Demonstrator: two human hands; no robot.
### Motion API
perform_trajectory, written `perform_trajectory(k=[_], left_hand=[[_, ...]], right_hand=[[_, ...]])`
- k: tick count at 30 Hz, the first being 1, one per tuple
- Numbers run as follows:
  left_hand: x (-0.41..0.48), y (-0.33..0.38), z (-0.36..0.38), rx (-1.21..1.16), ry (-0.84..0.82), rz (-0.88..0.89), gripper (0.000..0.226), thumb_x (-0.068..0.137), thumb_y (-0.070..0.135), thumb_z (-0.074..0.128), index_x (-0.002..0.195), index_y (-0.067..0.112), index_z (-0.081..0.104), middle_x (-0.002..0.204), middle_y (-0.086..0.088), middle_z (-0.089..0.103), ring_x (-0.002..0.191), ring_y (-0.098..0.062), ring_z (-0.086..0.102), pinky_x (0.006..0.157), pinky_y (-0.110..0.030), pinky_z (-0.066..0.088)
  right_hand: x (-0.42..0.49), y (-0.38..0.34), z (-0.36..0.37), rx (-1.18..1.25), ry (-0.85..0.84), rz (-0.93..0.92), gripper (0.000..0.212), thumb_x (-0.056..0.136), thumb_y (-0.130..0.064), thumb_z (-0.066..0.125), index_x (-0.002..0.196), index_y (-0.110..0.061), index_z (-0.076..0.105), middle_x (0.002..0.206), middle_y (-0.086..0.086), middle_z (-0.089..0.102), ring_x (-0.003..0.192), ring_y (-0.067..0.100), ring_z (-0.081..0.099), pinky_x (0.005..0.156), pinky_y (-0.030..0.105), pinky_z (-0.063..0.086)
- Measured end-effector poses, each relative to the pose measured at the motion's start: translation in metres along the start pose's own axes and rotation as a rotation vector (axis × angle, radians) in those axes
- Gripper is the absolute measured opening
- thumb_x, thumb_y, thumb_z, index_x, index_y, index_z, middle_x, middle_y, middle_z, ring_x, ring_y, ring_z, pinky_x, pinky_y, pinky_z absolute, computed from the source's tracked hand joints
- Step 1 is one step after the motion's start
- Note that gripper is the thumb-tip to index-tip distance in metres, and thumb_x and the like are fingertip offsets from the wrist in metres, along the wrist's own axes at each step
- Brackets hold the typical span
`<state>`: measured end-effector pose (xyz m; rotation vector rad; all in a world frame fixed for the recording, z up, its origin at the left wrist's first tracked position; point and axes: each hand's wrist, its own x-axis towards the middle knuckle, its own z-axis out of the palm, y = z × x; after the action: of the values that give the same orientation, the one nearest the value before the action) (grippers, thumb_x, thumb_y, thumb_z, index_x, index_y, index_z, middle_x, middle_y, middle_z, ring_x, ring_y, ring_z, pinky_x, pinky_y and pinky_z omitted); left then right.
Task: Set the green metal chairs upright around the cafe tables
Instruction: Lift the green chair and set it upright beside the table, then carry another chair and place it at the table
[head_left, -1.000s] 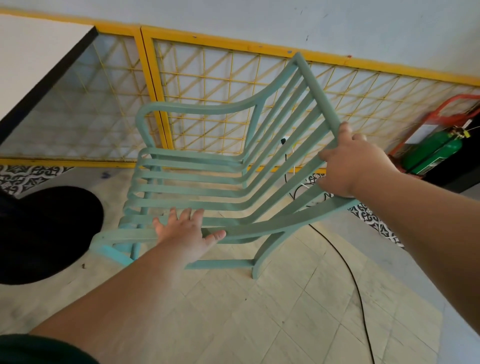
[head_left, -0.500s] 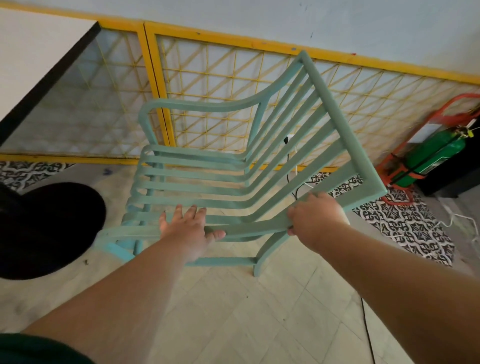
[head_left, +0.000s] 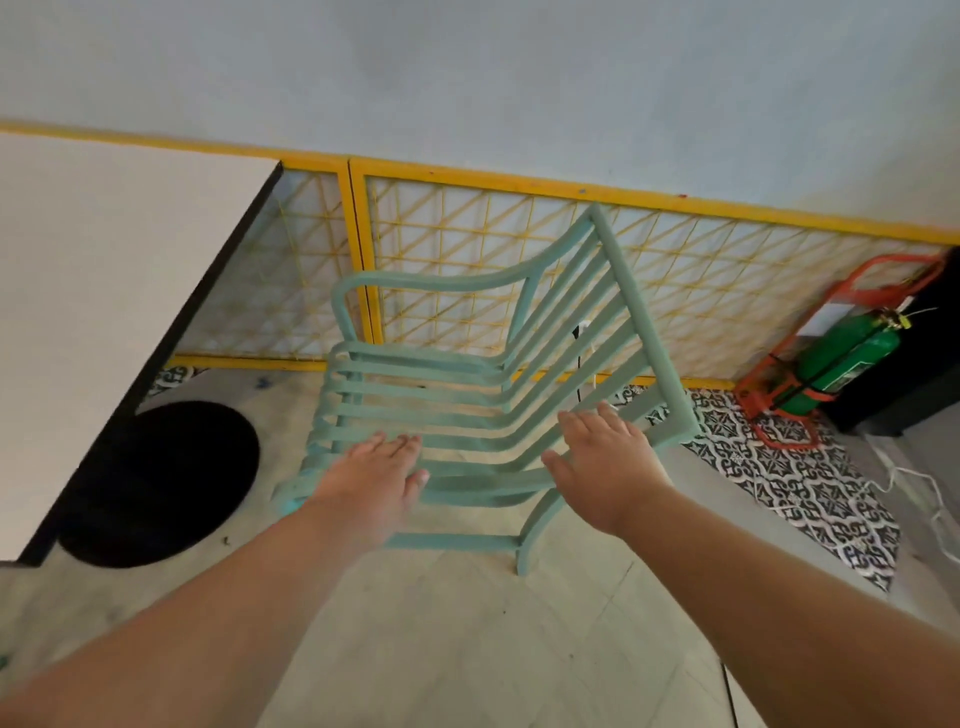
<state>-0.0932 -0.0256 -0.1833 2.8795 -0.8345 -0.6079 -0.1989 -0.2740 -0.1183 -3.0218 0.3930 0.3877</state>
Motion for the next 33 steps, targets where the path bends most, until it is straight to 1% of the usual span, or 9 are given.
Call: perform_trajectory(k=[3, 9, 13, 16, 19, 22, 25, 29, 33], left_hand=[[-0.043, 0.012, -0.037, -0.038, 0.032, 0.004, 0.063, 0.109, 0.046, 0.024, 0.164, 0.020, 0.009, 0.172, 0.001, 0.011, 0.158, -0.022, 0.008, 0.128, -0.042, 0.012], [-0.123, 0.025, -0.097, -0.102, 0.093, -0.030, 0.066, 0.108, 0.044, 0.028, 0.164, 0.016, 0.009, 0.172, -0.004, 0.010, 0.158, -0.025, 0.009, 0.129, -0.040, 0.011], [-0.156, 0.024, -0.120, -0.135, 0.131, -0.029, 0.065, 0.108, 0.042, 0.034, 0.164, 0.018, 0.013, 0.172, -0.003, 0.012, 0.158, -0.025, 0.011, 0.128, -0.040, 0.011], [-0.168, 0.014, -0.127, -0.145, 0.170, -0.028, 0.066, 0.106, 0.044, 0.037, 0.164, 0.021, 0.014, 0.172, -0.001, 0.014, 0.158, -0.025, 0.014, 0.128, -0.042, 0.015], [-0.183, 0.000, -0.131, -0.156, 0.209, 0.003, 0.065, 0.104, 0.047, 0.040, 0.163, 0.026, 0.019, 0.171, 0.000, 0.019, 0.157, -0.024, 0.018, 0.126, -0.045, 0.020], [-0.205, -0.021, -0.137, -0.177, 0.241, 0.045, 0.066, 0.101, 0.052, 0.039, 0.161, 0.025, 0.028, 0.168, -0.001, 0.028, 0.154, -0.020, 0.025, 0.124, -0.046, 0.027], [-0.233, -0.045, -0.142, -0.174, 0.248, 0.041, 0.069, 0.098, 0.056, 0.033, 0.160, 0.024, 0.031, 0.167, 0.000, 0.031, 0.153, -0.019, 0.027, 0.126, -0.039, 0.024], [-0.280, -0.078, -0.145, -0.169, 0.263, -0.071, 0.063, 0.105, 0.046, 0.042, 0.162, 0.027, 0.023, 0.170, 0.003, 0.021, 0.156, -0.018, 0.019, 0.125, -0.033, 0.015], [-0.334, -0.108, -0.143, -0.217, 0.308, -0.222, 0.064, 0.105, 0.047, 0.042, 0.162, 0.029, 0.021, 0.170, 0.003, 0.019, 0.156, -0.022, 0.019, 0.127, -0.040, 0.018]], right_hand=[[-0.039, -0.014, -0.033, 0.111, 0.050, 0.037, 0.061, 0.108, -0.044, 0.026, 0.162, -0.015, 0.026, 0.168, 0.009, 0.025, 0.159, 0.029, 0.004, 0.129, 0.044, 0.000], [-0.109, -0.037, -0.085, 0.160, 0.133, 0.040, 0.068, 0.106, -0.051, 0.029, 0.162, -0.013, 0.022, 0.169, 0.013, 0.020, 0.159, 0.030, 0.002, 0.129, 0.047, 0.000], [-0.134, -0.042, -0.101, 0.152, 0.144, -0.006, 0.072, 0.105, -0.055, 0.030, 0.163, -0.012, 0.022, 0.170, 0.011, 0.022, 0.159, 0.028, 0.006, 0.129, 0.043, 0.000], [-0.144, -0.050, -0.106, 0.159, 0.166, -0.006, 0.074, 0.103, -0.057, 0.033, 0.162, -0.013, 0.024, 0.168, 0.011, 0.027, 0.158, 0.030, 0.012, 0.129, 0.045, 0.003], [-0.150, -0.064, -0.110, 0.201, 0.178, -0.027, 0.072, 0.103, -0.055, 0.038, 0.162, -0.015, 0.025, 0.166, 0.010, 0.030, 0.156, 0.030, 0.018, 0.128, 0.048, 0.014], [-0.166, -0.083, -0.117, 0.283, 0.200, -0.043, 0.069, 0.103, -0.049, 0.043, 0.161, -0.016, 0.028, 0.166, 0.007, 0.031, 0.156, 0.024, 0.020, 0.127, 0.044, 0.020], [-0.185, -0.109, -0.120, 0.349, 0.194, -0.044, 0.066, 0.104, -0.045, 0.046, 0.161, -0.017, 0.028, 0.167, 0.004, 0.030, 0.155, 0.020, 0.020, 0.125, 0.037, 0.018], [-0.194, -0.150, -0.118, 0.352, 0.194, -0.132, 0.066, 0.103, -0.045, 0.046, 0.160, -0.016, 0.031, 0.165, 0.005, 0.035, 0.154, 0.022, 0.025, 0.126, 0.041, 0.021], [-0.192, -0.191, -0.120, 0.329, 0.164, -0.289, 0.066, 0.105, -0.044, 0.044, 0.162, -0.015, 0.027, 0.166, 0.004, 0.031, 0.155, 0.021, 0.023, 0.127, 0.040, 0.019]])
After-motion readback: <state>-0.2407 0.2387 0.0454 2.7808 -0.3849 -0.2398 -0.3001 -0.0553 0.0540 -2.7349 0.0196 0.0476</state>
